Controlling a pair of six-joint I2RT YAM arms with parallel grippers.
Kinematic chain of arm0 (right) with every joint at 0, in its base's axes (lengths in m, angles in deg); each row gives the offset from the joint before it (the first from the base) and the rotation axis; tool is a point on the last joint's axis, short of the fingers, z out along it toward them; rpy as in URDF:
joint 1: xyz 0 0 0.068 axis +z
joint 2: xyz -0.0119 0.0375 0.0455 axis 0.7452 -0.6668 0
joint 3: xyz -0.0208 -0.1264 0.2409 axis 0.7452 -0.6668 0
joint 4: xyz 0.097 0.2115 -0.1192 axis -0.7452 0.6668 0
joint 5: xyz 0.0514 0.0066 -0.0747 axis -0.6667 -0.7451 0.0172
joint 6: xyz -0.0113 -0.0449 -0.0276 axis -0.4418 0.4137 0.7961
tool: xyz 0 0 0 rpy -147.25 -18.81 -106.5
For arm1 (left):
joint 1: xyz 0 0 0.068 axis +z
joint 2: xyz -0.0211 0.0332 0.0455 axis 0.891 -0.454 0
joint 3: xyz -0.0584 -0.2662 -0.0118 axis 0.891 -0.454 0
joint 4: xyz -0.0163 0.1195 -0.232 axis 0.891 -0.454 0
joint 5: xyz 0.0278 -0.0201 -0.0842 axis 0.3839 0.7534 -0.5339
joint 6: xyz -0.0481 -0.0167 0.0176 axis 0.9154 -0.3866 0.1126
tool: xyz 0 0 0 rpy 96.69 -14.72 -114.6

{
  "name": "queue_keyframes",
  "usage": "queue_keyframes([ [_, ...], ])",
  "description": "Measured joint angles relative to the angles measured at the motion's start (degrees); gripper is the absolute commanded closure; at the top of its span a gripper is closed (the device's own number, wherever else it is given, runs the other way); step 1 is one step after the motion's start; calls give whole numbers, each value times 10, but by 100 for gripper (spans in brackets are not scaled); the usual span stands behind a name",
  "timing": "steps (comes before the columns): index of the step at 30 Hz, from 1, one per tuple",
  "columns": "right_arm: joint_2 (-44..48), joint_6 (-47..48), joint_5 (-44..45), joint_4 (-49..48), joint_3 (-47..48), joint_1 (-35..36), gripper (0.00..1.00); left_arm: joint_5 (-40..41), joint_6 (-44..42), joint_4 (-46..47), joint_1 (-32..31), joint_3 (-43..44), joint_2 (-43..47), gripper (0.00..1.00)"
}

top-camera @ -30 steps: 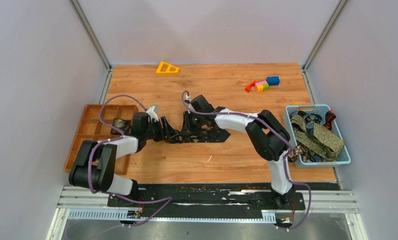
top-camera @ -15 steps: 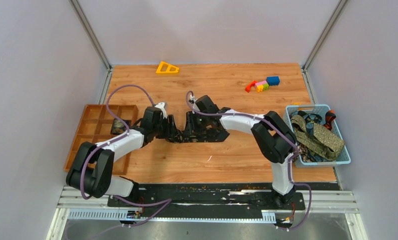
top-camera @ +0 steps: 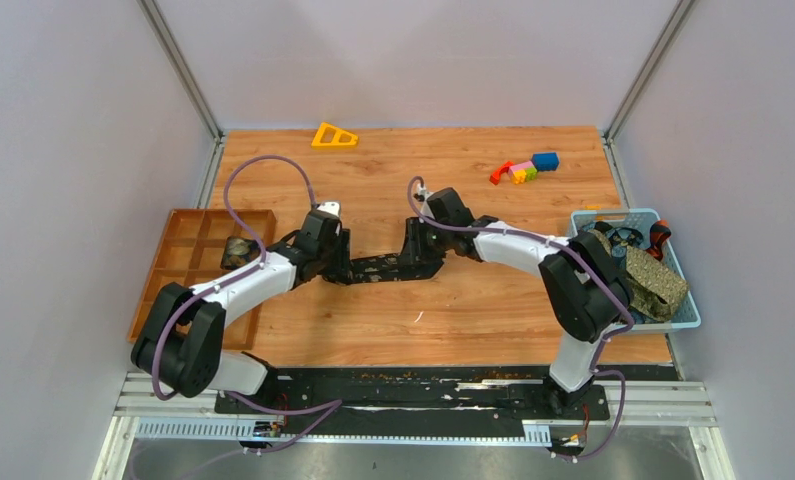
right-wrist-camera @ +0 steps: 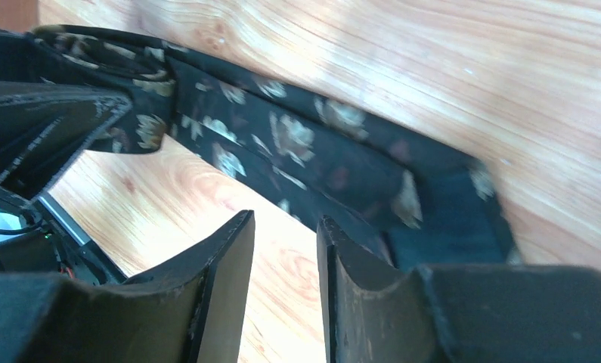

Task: Roll the ties
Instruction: Roll the tie at the center of the board.

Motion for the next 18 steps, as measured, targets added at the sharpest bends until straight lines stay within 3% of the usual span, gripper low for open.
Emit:
queue_keyframes([
  [18, 122, 58, 39, -5, -109, -54, 49, 174, -41, -85, -92, 89, -76, 37],
])
